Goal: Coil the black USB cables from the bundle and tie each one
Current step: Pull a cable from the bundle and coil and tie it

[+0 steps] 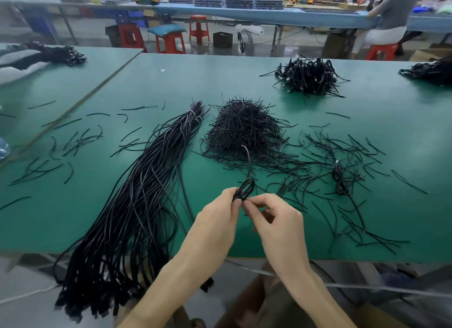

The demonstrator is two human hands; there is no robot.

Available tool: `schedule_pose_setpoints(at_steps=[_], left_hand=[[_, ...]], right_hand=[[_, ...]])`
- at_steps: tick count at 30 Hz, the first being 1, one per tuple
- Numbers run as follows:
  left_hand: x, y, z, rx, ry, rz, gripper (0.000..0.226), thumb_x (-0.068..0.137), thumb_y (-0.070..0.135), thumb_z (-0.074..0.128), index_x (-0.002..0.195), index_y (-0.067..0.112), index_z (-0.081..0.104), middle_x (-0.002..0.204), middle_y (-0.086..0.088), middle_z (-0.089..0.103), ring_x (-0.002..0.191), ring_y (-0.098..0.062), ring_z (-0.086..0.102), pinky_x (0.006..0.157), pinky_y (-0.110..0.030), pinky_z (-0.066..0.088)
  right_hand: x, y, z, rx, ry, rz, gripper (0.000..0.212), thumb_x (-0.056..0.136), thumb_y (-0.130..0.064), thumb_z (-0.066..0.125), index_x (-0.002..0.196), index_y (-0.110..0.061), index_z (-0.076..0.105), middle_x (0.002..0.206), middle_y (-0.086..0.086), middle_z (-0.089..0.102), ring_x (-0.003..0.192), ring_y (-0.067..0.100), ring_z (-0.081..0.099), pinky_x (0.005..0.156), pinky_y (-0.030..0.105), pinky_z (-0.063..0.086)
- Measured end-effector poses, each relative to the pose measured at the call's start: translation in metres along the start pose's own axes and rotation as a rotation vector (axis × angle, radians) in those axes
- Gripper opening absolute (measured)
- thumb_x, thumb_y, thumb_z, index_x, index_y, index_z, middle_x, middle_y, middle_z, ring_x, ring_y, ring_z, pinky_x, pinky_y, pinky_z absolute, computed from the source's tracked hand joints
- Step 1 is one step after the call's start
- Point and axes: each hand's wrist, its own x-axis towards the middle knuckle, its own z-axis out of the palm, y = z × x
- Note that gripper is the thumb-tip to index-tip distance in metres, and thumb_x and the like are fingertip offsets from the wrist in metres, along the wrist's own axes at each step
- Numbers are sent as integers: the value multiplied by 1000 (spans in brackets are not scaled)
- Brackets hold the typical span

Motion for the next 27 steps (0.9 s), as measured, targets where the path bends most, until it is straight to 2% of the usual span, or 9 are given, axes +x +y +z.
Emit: schedule_pose_setpoints(at_steps=[3, 4, 7, 9, 11, 15, 21, 25, 27], left_hand=[[4, -4, -1, 115, -44, 12, 50, 108, 38, 37, 157, 29, 31, 142, 8, 58, 123, -17, 59, 98, -31, 46], [5, -7, -2, 168, -81, 27, 57, 108, 38, 39, 161, 32, 19, 143, 8, 56, 119, -19, 60, 96, -35, 48], [7, -14, -3, 320, -136, 45, 70, 109, 38, 42, 158, 43, -8, 122, 4, 62, 84, -21, 64, 73, -38, 51], [8, -14, -4, 297, -125, 42, 65, 107, 43, 41, 156, 45, -2, 117, 5, 64, 76, -20, 63, 68, -37, 50], [8, -13, -6, 373, -108, 99, 57, 108, 46, 36, 157, 39, 8, 125, 9, 57, 76, -18, 62, 66, -34, 50], [3, -11, -3, 670, -72, 180, 59, 112, 33, 34, 162, 21, 5, 120, 8, 40, 67, -13, 30, 57, -25, 32], [4, -7, 0, 593, -81, 121, 40, 108, 20, 40, 146, 20, 28, 115, 7, 42, 80, -18, 57, 60, -27, 35], [5, -9, 0, 521, -13, 105, 26, 108, 19, 42, 134, 19, 40, 102, 9, 39, 68, -16, 43, 55, -29, 39], [5, -12, 2, 495, 11, 106, 21, 108, 19, 42, 130, 18, 44, 98, 8, 39, 65, -15, 39, 53, -31, 40]], right_hand=[[1, 0, -1, -6, -6, -12, 20, 94, -17, 70, 81, -31, 67, 77, -11, 64, 63, 15, 60, 60, 20, 44], [1, -1, -2, -8, -19, -19, 21, 95, -16, 70, 80, -31, 66, 77, -11, 63, 63, 16, 59, 60, 19, 42], [2, 0, -4, -4, -64, -31, 22, 94, -14, 69, 78, -28, 65, 80, -10, 62, 64, 16, 58, 60, 17, 40], [3, 0, -5, 3, -82, -35, 23, 94, -11, 68, 76, -25, 63, 79, -7, 59, 64, 16, 56, 60, 17, 39], [4, -1, -5, -5, -102, -38, 23, 94, -10, 68, 75, -21, 61, 77, -6, 57, 65, 15, 55, 60, 16, 39], [5, -4, -4, -50, -121, -67, 22, 92, -8, 68, 75, -19, 60, 76, -8, 56, 71, 15, 56, 63, 17, 42], [5, -3, -1, -162, -126, -146, 24, 92, -10, 66, 74, -19, 54, 77, -7, 50, 70, 18, 51, 62, 27, 44], [3, -1, 0, -56, -80, -51, 21, 94, -18, 71, 75, -24, 63, 75, -10, 60, 71, 14, 59, 63, 18, 45], [3, 0, -1, 10, -74, 27, 17, 93, -23, 72, 77, -27, 68, 75, -9, 66, 69, 14, 64, 64, 20, 49]])
